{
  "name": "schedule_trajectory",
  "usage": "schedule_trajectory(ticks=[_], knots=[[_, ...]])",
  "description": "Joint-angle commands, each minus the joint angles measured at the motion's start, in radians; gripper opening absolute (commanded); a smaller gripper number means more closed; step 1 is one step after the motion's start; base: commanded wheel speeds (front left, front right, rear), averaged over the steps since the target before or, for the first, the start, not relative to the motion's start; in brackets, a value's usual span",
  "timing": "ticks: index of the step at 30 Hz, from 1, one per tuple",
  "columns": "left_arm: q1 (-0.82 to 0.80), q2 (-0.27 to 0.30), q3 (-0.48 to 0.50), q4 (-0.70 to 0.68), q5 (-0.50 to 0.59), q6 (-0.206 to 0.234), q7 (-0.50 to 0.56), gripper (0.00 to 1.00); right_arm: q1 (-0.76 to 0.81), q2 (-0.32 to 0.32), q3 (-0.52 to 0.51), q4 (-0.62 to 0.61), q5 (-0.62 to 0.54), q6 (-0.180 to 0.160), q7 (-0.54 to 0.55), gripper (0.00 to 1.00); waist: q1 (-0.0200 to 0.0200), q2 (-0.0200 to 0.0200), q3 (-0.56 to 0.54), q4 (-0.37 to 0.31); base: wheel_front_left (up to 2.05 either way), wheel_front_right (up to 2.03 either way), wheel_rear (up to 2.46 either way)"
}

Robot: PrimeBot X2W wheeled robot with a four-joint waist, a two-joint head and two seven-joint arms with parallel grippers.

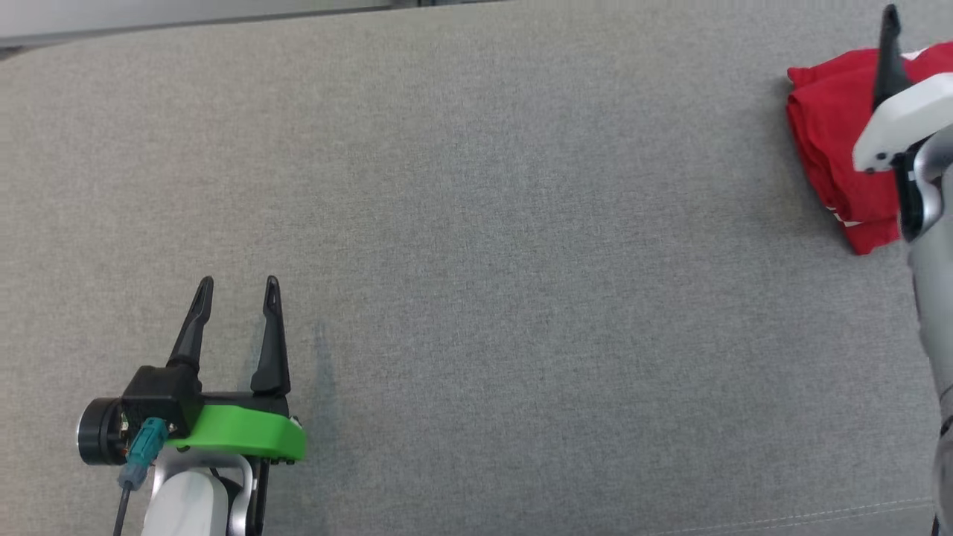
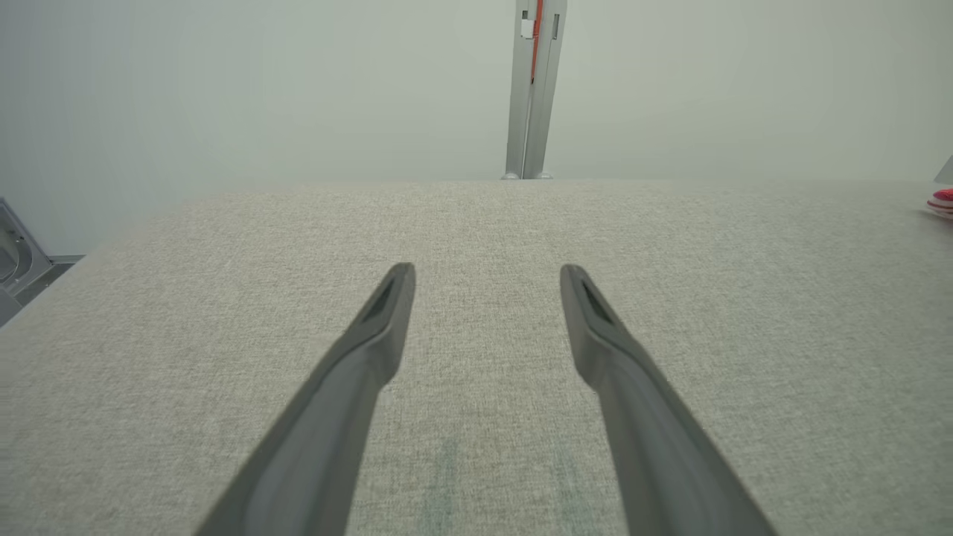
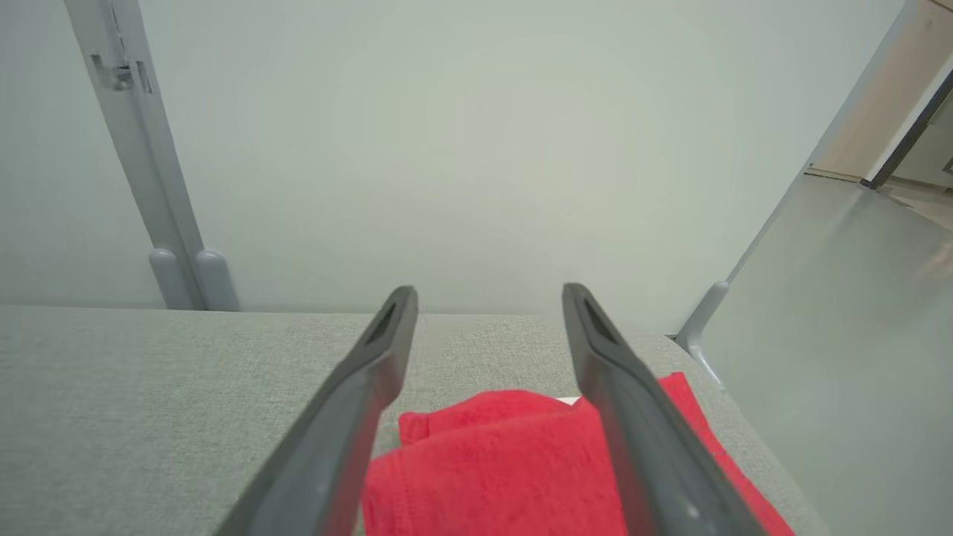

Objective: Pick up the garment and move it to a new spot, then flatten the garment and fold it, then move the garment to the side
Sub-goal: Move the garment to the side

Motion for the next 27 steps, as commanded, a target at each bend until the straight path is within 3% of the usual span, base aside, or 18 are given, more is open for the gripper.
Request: schedule_trajectory(ticks=[1, 9, 21, 27], knots=[[0.004, -0.005, 0.007, 0.014, -0.011, 0.009, 0.001, 1.0, 0.035, 0.011, 0.027, -0.029, 0.033, -0.002, -0.003, 1.0, 0.0, -0.0001, -0.079, -0.005, 0.0, 0.0, 0.0], [0.038, -0.026, 0.014, 0.098, -0.052, 0.044, 0.002, 1.0, 0.264, 0.088, 0.131, -0.245, 0.218, -0.002, -0.003, 1.0, 0.0, -0.0001, -0.185, 0.011, 0.0, 0.0, 0.0], [0.084, -0.037, -0.001, 0.134, -0.077, 0.073, 0.001, 1.0, 0.645, 0.231, 0.147, -0.551, 0.248, -0.001, -0.003, 1.0, 0.0, -0.0001, -0.264, 0.024, 0.0, 0.0, 0.0], [0.099, -0.036, -0.02, 0.121, -0.059, 0.086, 0.0, 1.0, 0.776, 0.245, 0.192, -0.63, 0.299, -0.001, -0.003, 1.0, 0.0, -0.0001, -0.282, 0.029, 0.0, 0.0, 0.0]])
